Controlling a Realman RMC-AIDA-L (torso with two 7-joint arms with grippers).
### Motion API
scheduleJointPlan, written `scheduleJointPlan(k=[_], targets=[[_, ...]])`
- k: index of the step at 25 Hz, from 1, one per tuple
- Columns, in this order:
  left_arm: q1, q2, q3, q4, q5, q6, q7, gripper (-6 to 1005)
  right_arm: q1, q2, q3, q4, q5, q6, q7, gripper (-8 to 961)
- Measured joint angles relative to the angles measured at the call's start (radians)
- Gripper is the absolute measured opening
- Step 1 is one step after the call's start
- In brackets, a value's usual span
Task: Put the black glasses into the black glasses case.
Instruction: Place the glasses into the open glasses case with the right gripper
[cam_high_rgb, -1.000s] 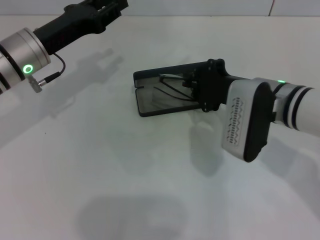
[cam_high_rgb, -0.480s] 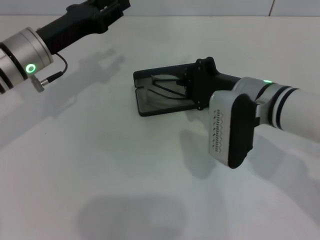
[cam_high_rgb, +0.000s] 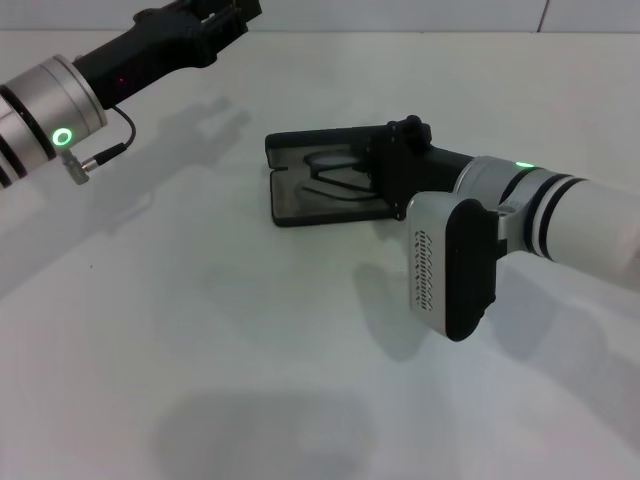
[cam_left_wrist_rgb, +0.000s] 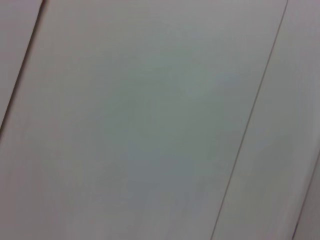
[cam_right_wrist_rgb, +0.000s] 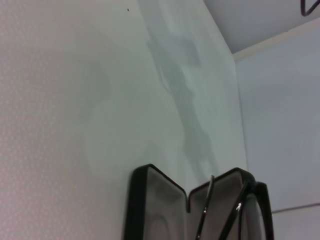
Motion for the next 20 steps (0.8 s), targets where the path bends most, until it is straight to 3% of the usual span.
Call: scheduleJointPlan(k=[20], targets=[[0.000,-0.012,0.002,0.000,0.000,0.004,0.000,460,-0.007,0.000,-0.065,0.007,0.009,0.089,0.003,180]])
